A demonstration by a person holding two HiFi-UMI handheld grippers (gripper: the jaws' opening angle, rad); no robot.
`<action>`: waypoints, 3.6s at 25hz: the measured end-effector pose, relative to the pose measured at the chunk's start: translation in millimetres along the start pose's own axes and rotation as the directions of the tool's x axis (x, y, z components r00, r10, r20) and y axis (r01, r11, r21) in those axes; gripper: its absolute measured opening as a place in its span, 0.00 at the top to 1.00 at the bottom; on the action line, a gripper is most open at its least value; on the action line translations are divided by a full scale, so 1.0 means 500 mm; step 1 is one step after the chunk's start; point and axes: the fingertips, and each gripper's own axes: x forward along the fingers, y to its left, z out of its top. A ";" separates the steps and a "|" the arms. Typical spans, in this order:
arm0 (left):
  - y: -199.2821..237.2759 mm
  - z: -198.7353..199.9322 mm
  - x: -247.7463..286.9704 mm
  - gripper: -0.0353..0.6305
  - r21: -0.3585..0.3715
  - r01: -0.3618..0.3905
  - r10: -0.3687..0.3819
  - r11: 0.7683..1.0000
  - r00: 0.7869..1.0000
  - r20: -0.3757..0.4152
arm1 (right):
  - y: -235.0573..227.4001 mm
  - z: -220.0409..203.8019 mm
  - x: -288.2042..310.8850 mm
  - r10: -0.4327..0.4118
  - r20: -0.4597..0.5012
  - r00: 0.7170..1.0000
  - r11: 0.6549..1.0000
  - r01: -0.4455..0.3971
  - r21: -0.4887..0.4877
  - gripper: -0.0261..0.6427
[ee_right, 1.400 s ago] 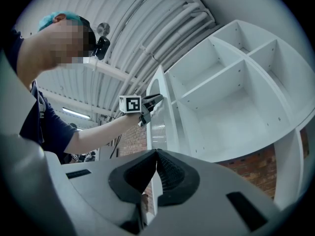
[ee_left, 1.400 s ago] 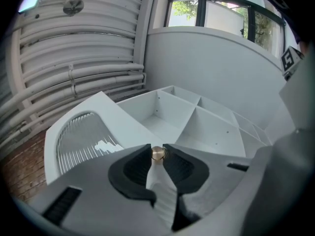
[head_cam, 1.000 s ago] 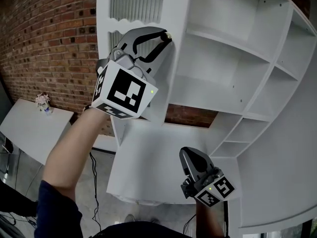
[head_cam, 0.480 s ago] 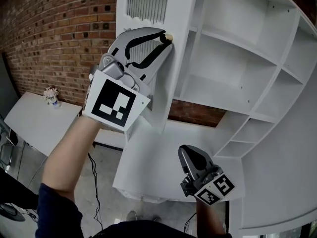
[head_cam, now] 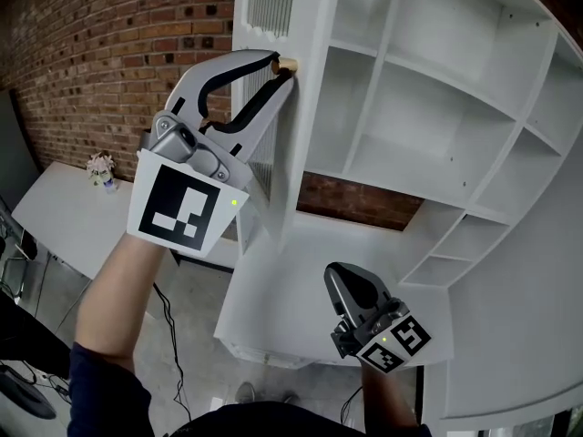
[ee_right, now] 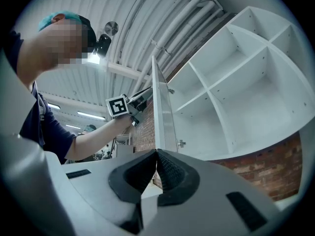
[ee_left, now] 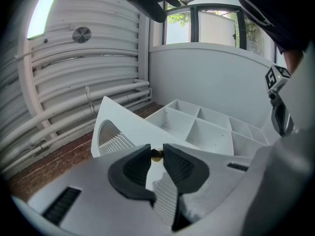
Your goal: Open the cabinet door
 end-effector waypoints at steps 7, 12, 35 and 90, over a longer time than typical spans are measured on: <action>0.035 -0.012 -0.054 0.83 -0.020 -0.025 0.024 0.999 1.000 -0.011 | 0.047 -0.007 0.027 0.020 -0.008 1.000 1.000 -0.020 0.007 0.92; 0.044 -0.013 -0.068 0.83 -0.018 -0.034 0.034 0.999 0.999 -0.012 | 0.061 -0.015 0.032 0.025 -0.014 1.000 1.000 -0.025 0.012 0.92; 0.064 -0.053 -0.112 0.83 -0.127 -0.084 0.083 0.988 0.996 -0.010 | 0.087 -0.029 0.029 0.014 -0.026 1.000 1.000 -0.014 0.016 0.92; -0.538 -0.084 -0.318 0.94 -0.816 0.106 -0.241 0.569 0.970 -0.042 | 0.055 -0.050 -0.120 -0.058 -0.088 0.994 0.998 0.059 0.013 0.92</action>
